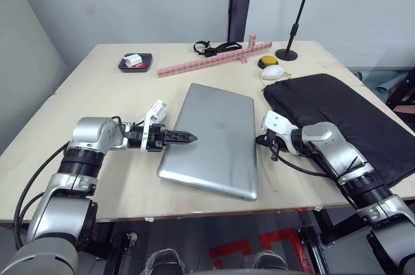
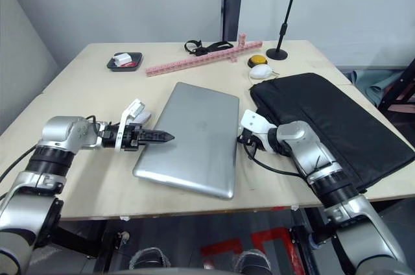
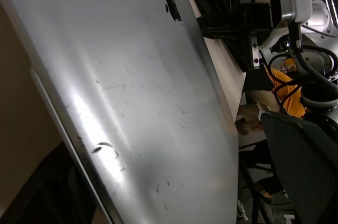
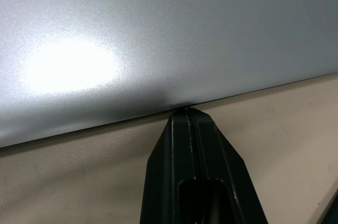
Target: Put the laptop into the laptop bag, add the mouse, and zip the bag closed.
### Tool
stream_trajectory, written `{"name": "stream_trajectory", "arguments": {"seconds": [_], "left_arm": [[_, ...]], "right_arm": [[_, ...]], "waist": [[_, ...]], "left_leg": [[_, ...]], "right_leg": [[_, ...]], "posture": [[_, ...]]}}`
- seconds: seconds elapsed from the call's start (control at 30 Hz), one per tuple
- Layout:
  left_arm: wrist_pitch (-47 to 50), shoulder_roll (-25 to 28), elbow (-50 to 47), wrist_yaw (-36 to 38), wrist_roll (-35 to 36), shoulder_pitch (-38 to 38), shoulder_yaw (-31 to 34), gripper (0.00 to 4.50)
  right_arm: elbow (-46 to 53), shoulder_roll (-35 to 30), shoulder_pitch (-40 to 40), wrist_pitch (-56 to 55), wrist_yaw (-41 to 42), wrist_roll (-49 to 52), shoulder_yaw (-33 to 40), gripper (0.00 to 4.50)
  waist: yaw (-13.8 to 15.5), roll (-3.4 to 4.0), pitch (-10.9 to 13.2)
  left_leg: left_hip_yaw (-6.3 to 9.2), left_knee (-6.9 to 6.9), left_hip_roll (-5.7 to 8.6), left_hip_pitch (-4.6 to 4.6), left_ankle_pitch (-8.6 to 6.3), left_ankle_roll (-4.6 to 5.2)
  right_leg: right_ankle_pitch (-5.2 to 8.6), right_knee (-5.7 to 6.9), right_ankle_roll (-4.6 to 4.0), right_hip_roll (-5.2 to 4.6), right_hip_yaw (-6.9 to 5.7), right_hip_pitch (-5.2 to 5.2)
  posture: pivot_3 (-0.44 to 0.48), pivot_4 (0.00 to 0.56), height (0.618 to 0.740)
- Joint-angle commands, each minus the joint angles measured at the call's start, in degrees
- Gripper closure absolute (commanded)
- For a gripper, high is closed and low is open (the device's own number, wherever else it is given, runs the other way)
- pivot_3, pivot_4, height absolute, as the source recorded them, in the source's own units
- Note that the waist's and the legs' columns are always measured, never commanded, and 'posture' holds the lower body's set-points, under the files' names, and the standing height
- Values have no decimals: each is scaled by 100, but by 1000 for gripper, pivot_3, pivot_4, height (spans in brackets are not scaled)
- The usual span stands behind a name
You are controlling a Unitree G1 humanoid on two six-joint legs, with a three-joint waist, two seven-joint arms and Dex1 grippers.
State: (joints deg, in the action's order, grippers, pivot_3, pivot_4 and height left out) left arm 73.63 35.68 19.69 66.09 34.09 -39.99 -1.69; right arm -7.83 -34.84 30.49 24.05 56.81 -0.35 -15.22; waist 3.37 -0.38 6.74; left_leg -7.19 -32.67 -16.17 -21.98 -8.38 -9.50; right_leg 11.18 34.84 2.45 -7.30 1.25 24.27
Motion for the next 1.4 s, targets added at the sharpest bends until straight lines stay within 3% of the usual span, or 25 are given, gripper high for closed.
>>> {"name": "stream_trajectory", "arguments": {"seconds": [0.03,0.07,0.1,0.37,0.5,0.67,0.8,0.97,1.17,1.4], "left_arm": [[-83,-59,-218,-37,173,-30,113,532],[-57,-71,-219,-66,186,-17,138,546],[-27,-61,-254,-75,208,7,141,1188],[440,-76,-518,-301,507,192,396,3765],[718,-179,-1002,-606,789,434,630,4088],[1210,-562,-1572,-1245,1192,650,1258,4114],[1856,-1120,-2031,-1839,1940,783,2125,4114],[1887,-1775,-2468,-2821,2533,1200,2548,4114],[1887,-2680,-2664,-4149,3353,1567,2955,4114],[1887,-2781,-2251,-5277,4324,1828,2975,4114]], "right_arm": [[76,112,-17,-48,43,17,-108,4500],[64,118,-15,-63,49,16,-113,4500],[56,118,-21,-79,57,14,-118,4500],[134,112,-50,-64,61,40,-80,4500],[154,56,-55,-66,37,68,25,4500],[416,-115,-164,-2,88,236,284,4500],[865,-244,-275,316,67,625,775,4500],[1374,-707,-443,738,101,884,1281,4500],[2073,-1471,-856,1205,91,1170,1983,2661],[2467,-2149,-1393,1055,-189,859,2102,306]], "waist": [[-2,0,0],[-6,0,0],[-8,0,0],[-31,0,1],[-24,0,1],[10,-1,4],[110,0,27],[171,14,49],[210,16,70],[189,13,87]], "left_leg": [[0,0,0,0,0,0],[0,0,0,0,0,0],[0,0,0,0,0,0],[-2,12,0,-1,-1,-2],[-4,16,0,0,-1,-3],[-5,24,0,-2,-1,-2],[-5,32,3,-13,7,12],[-4,49,4,-38,30,33],[-6,54,6,-43,26,39],[-17,46,5,-36,24,44]], "right_leg": [[0,0,0,0,0,0],[0,0,0,0,0,0],[0,-1,0,0,0,0],[0,-14,0,0,-1,0],[0,-18,0,0,-2,-1],[0,-30,0,0,-3,-1],[-1,-47,0,-1,-7,2],[-7,-72,11,0,-13,20],[-9,-84,17,-1,-14,22],[-15,-82,32,-2,-1,24]], "posture": [[0,150,740],[0,150,740],[0,150,740],[0,150,740],[0,150,740],[0,150,740],[0,150,740],[0,150,740],[0,150,740],[0,150,740]]}}
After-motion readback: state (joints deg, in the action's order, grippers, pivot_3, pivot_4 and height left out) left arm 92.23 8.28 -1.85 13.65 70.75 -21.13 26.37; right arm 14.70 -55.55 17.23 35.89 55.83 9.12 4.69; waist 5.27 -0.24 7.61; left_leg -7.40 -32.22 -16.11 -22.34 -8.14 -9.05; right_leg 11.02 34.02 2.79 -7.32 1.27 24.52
